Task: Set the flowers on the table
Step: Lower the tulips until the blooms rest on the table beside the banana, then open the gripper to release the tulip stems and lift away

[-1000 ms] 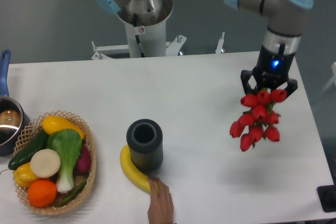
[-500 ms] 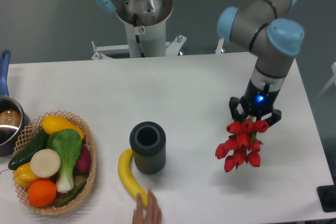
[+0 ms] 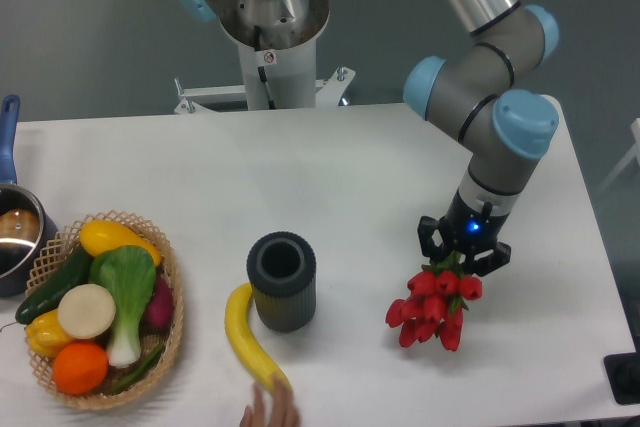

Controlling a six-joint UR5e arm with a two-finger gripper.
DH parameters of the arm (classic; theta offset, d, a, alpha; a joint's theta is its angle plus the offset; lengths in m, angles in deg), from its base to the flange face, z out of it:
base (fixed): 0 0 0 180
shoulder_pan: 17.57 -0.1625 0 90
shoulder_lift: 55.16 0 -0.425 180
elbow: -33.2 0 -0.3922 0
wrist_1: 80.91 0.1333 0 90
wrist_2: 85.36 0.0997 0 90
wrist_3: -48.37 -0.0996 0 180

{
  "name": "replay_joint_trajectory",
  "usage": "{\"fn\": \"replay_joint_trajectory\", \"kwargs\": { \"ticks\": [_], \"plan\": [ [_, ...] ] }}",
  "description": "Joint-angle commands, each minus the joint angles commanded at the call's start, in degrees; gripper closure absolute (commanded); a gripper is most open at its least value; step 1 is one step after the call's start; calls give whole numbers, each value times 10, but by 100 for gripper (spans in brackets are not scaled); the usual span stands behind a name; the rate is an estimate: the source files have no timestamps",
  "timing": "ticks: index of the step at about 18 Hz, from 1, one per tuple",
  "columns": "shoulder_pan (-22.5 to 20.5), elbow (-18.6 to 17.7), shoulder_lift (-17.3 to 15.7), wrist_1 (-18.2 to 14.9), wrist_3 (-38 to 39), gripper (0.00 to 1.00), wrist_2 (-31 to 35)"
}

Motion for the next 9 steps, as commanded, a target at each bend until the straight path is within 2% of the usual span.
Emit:
{"fn": "replay_joint_trajectory", "kwargs": {
  "ticks": [1, 2, 4, 5, 6, 9],
  "plan": [
    [2, 0, 1, 1, 1, 58, 0],
    [2, 1, 0, 1, 0, 53, 0],
    [1, 10, -3, 2, -3, 11, -1],
    [1, 15, -4, 1, -2, 4, 0],
    [-1, 15, -6, 1, -2, 0, 0],
    [-13, 12, -33, 1, 4, 0, -2]
  ]
}}
